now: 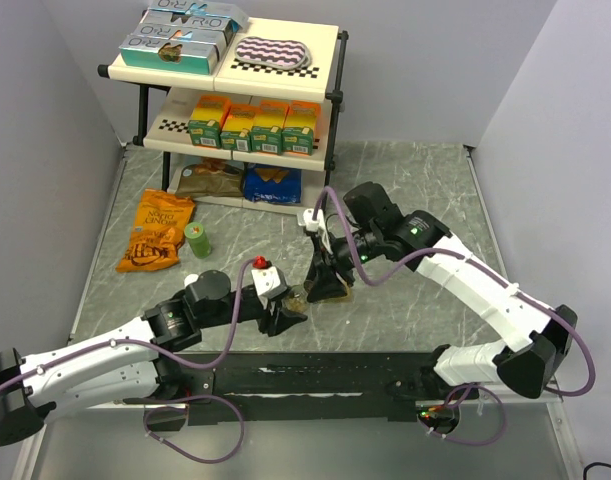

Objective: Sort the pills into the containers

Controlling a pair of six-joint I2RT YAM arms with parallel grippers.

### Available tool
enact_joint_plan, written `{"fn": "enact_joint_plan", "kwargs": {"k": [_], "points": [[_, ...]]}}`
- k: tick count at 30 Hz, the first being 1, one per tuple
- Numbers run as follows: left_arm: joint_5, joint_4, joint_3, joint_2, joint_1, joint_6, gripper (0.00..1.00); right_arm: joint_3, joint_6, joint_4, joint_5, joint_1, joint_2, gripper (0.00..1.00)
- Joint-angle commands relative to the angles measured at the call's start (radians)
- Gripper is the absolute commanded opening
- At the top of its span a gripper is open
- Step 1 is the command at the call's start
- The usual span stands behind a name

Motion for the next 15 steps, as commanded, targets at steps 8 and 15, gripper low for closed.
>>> {"fn": "enact_joint_plan", "kwargs": {"k": [8, 15], "points": [[-0.066, 0.283, 0.075, 0.027, 0.002, 0.012, 0.01, 0.041, 0.138, 0.021, -0.126, -0.003, 0.039, 0.38], [0.007, 0.200, 0.079, 0.039, 0.004, 0.009, 0.01, 0.171, -0.049, -0.094, -0.198, -0.036, 0.004, 0.80]]}}
